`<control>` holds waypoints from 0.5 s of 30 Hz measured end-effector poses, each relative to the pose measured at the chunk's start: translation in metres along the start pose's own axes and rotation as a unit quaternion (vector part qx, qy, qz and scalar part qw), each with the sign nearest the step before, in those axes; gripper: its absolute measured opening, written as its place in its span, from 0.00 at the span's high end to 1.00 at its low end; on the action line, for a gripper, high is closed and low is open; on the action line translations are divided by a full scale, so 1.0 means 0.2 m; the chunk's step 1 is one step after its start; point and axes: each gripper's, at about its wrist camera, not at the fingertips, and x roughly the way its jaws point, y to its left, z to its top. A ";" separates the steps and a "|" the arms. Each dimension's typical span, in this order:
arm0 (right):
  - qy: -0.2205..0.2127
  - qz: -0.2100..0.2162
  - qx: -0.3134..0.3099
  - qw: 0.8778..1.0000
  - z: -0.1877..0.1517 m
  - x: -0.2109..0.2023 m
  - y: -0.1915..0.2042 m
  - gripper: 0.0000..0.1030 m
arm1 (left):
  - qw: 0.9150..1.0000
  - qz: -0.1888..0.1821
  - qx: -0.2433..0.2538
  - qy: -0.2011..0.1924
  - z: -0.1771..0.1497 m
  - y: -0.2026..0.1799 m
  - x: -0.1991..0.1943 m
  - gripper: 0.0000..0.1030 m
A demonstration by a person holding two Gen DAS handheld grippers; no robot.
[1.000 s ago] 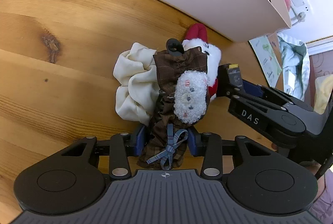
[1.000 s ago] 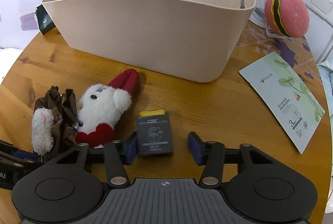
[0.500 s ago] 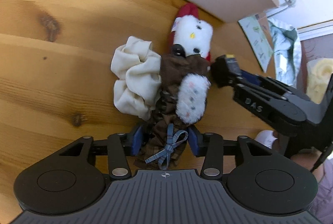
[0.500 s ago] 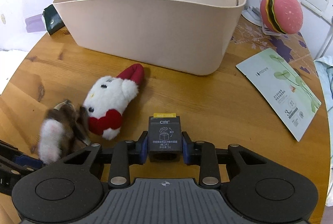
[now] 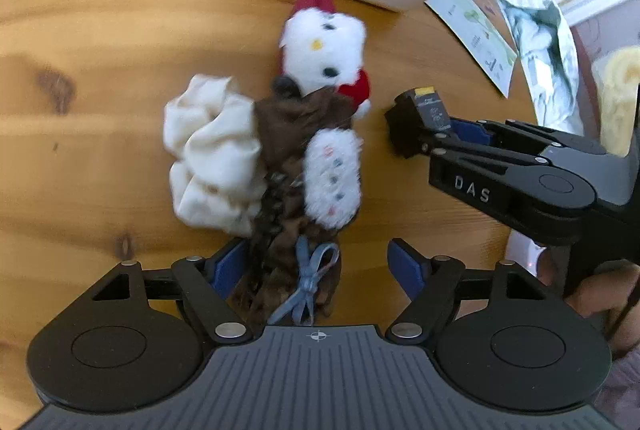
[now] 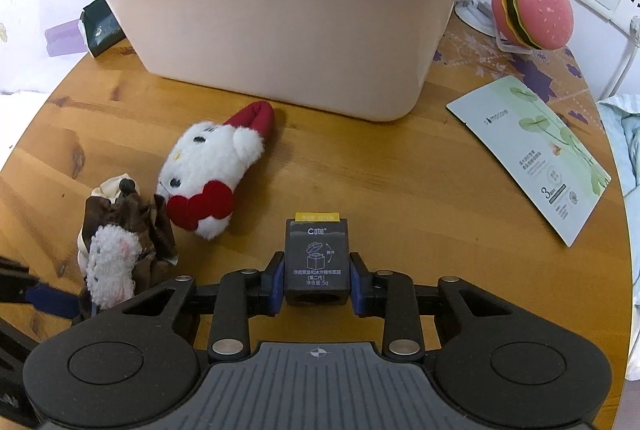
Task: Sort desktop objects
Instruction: 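Lift the brown plush with left tool while right tool carries the black box to the basket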
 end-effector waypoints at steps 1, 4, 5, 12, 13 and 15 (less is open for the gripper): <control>0.001 0.000 0.000 1.000 0.00 0.00 0.00 0.71 | 1.000 0.003 0.005 -0.003 0.01 -0.02 0.01 0.25; 0.003 -0.004 0.002 1.000 -0.01 0.00 -0.01 0.71 | 1.000 -0.001 0.006 -0.008 0.03 -0.03 0.02 0.42; 0.003 -0.005 0.004 1.000 -0.02 0.00 -0.02 0.71 | 1.000 -0.012 0.001 -0.001 0.04 -0.02 0.02 0.58; 0.007 -0.013 0.016 1.000 -0.06 -0.02 -0.05 0.72 | 0.998 -0.052 -0.030 0.021 0.02 0.00 0.05 0.63; 0.006 -0.013 0.018 1.000 -0.07 -0.02 -0.06 0.72 | 0.998 -0.051 -0.032 0.021 0.02 0.00 0.05 0.64; 0.006 -0.014 0.020 1.000 -0.08 -0.03 -0.07 0.72 | 0.998 -0.050 -0.033 0.016 0.01 0.00 0.05 0.65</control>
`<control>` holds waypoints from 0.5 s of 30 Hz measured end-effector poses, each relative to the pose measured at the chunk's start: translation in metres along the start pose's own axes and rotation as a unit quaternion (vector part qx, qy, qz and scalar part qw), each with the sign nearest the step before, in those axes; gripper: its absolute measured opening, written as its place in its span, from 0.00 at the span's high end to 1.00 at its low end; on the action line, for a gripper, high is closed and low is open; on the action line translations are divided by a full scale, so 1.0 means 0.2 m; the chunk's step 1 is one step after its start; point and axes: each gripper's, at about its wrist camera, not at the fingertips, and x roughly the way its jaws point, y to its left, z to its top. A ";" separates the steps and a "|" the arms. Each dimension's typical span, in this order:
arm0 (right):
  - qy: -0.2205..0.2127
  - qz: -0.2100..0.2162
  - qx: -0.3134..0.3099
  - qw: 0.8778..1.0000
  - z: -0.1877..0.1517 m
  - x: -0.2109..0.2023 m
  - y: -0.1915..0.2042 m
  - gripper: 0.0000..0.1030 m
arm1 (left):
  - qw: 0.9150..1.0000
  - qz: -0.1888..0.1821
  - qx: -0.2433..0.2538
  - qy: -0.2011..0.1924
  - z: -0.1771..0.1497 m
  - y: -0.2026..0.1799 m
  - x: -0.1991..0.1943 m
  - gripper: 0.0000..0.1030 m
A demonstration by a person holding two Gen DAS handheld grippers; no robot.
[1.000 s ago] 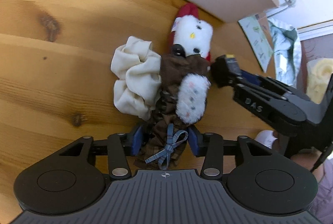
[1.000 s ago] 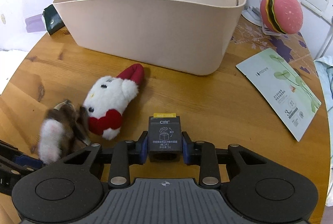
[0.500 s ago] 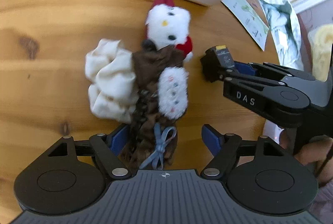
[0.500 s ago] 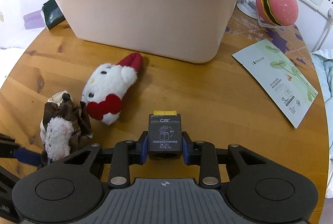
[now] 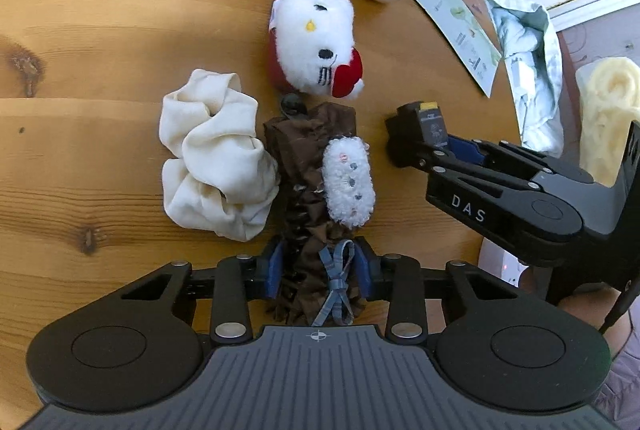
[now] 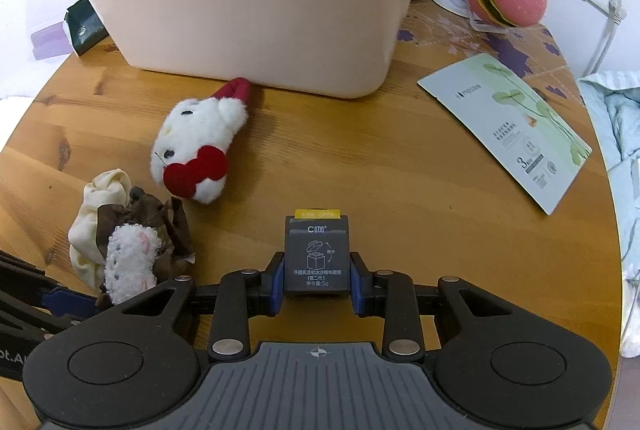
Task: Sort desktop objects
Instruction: 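Lift the brown plush with left tool while right tool carries the black box to the basket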
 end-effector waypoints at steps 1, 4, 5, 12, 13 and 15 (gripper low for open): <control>0.000 0.000 0.001 1.000 0.00 0.00 0.00 0.72 | 1.000 -0.001 0.001 -0.005 0.00 0.00 -0.01 0.65; -0.003 -0.001 0.004 1.000 -0.01 -0.01 -0.01 0.72 | 1.000 -0.013 0.004 -0.015 0.00 -0.01 -0.04 0.66; -0.005 -0.001 0.005 1.000 -0.01 -0.01 -0.01 0.72 | 1.000 -0.016 0.006 -0.016 -0.01 -0.01 -0.06 0.66; -0.018 0.005 0.010 1.000 -0.01 -0.04 -0.01 0.71 | 0.999 -0.023 0.007 -0.026 -0.02 -0.02 -0.11 0.67; -0.021 0.006 0.012 1.000 -0.01 -0.05 -0.01 0.71 | 0.999 -0.023 0.008 -0.029 -0.02 -0.03 -0.12 0.67; -0.026 0.007 0.015 1.000 -0.01 -0.07 -0.02 0.71 | 0.999 -0.026 0.012 -0.035 -0.02 -0.03 -0.15 0.67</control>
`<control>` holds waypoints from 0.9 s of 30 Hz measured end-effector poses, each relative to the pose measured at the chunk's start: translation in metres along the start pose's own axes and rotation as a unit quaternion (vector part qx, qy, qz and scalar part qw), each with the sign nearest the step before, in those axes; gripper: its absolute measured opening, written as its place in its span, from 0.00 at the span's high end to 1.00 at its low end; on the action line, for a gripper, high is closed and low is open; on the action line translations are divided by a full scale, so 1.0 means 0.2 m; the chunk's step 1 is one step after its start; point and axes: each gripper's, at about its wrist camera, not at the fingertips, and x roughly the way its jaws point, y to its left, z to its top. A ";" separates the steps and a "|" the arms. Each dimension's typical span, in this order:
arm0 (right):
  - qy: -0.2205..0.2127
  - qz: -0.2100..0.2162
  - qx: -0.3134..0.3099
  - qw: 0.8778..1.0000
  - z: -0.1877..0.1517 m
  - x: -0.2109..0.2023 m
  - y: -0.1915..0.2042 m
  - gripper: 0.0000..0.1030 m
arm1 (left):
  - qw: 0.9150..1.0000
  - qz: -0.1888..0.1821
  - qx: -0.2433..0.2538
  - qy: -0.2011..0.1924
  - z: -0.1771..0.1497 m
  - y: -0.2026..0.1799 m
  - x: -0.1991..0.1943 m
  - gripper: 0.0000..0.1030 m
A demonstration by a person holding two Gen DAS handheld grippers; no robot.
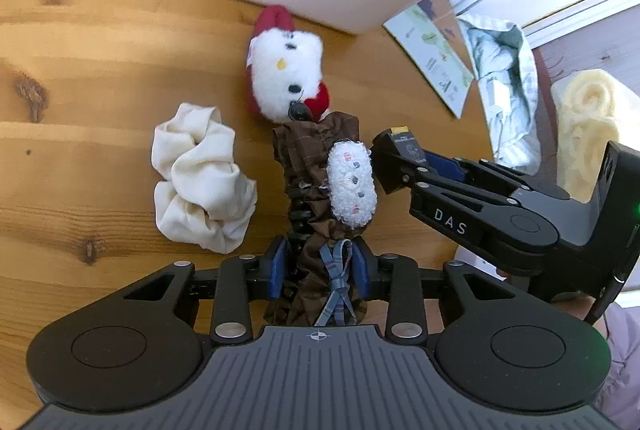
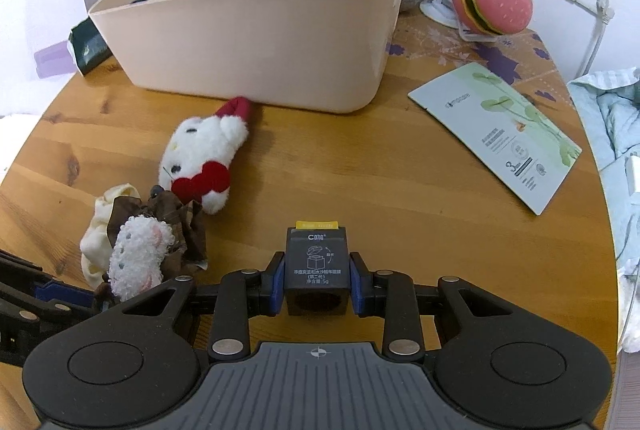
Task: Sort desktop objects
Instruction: 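Lift the brown plush with left tool while right tool carries the black box to the basket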
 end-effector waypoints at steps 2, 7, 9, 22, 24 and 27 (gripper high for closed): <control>-0.006 0.001 0.002 1.000 0.00 -0.03 -0.01 0.71 | 1.000 -0.004 0.002 -0.004 0.00 0.00 -0.03 0.67; -0.024 0.004 0.007 1.000 0.02 -0.12 -0.04 0.71 | 1.000 -0.011 0.003 -0.017 0.02 -0.01 -0.10 0.67; -0.034 0.004 0.007 0.999 0.04 -0.16 -0.05 0.71 | 0.999 -0.012 0.008 -0.028 0.03 -0.03 -0.14 0.67; -0.099 0.005 0.009 0.995 0.21 -0.39 -0.08 0.71 | 0.995 -0.003 0.025 -0.097 0.20 -0.07 -0.34 0.67; -0.109 0.005 0.007 0.994 0.24 -0.41 -0.08 0.71 | 0.994 -0.004 0.024 -0.109 0.23 -0.07 -0.38 0.67; -0.124 0.005 0.007 0.992 0.29 -0.45 -0.08 0.71 | 0.992 -0.004 0.027 -0.124 0.29 -0.07 -0.42 0.67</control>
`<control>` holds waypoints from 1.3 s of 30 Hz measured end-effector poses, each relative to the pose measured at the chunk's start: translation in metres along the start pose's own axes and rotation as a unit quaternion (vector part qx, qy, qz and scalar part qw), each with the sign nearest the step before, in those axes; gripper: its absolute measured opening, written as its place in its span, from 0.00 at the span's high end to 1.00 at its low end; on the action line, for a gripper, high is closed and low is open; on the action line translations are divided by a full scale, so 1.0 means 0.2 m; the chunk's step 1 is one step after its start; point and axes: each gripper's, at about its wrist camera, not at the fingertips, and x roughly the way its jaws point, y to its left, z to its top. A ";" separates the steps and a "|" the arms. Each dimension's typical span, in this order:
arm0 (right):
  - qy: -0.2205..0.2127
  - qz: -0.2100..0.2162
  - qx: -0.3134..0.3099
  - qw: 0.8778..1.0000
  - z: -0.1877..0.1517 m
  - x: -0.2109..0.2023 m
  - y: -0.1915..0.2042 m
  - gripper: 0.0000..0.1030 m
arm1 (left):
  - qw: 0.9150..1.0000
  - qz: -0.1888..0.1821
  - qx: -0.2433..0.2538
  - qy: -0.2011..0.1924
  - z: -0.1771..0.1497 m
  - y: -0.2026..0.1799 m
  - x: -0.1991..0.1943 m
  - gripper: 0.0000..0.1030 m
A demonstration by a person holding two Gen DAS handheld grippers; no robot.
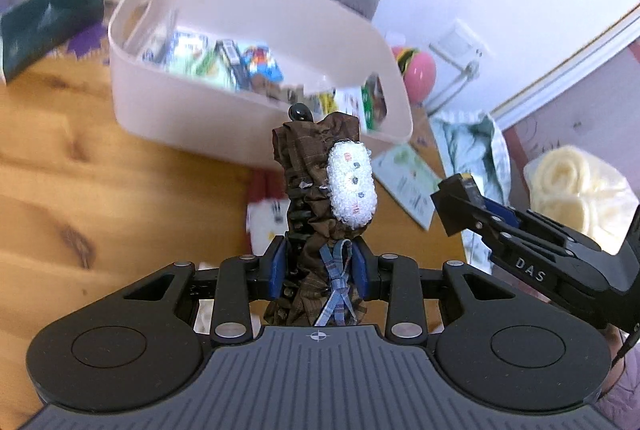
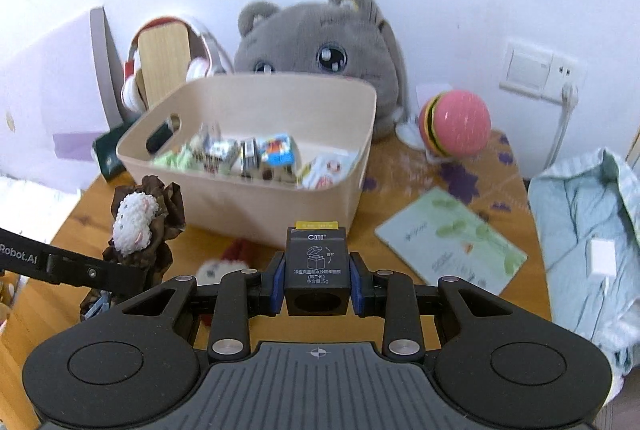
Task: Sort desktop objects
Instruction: 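Lift the brown plush with left tool while right tool carries the black box to the basket, then open both tools to drop the plush keychain and black box into the basket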
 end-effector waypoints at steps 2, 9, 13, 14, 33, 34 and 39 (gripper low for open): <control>-0.010 -0.001 0.000 1.000 0.04 -0.01 -0.01 0.71 | 1.000 0.001 0.002 -0.011 0.04 -0.01 -0.01 0.67; -0.036 -0.006 -0.012 0.999 0.20 -0.01 -0.01 0.71 | 0.999 0.005 0.012 -0.046 0.23 -0.03 -0.04 0.67; -0.050 -0.006 -0.017 0.999 0.29 0.01 -0.01 0.71 | 0.998 0.010 0.012 -0.065 0.34 -0.04 -0.05 0.67; -0.053 -0.007 -0.018 0.998 0.32 0.02 -0.01 0.71 | 0.998 0.012 0.014 -0.068 0.37 -0.04 -0.05 0.67; -0.026 0.005 -0.071 0.997 0.55 0.50 0.10 0.71 | 0.991 0.104 0.042 -0.076 0.68 0.09 0.20 0.67; -0.021 0.002 -0.080 0.997 0.55 0.53 0.12 0.71 | 0.990 0.109 0.044 -0.073 0.69 0.10 0.21 0.67; -0.004 0.001 -0.095 0.995 0.54 0.63 0.15 0.71 | 0.989 0.129 0.046 -0.063 0.71 0.14 0.31 0.67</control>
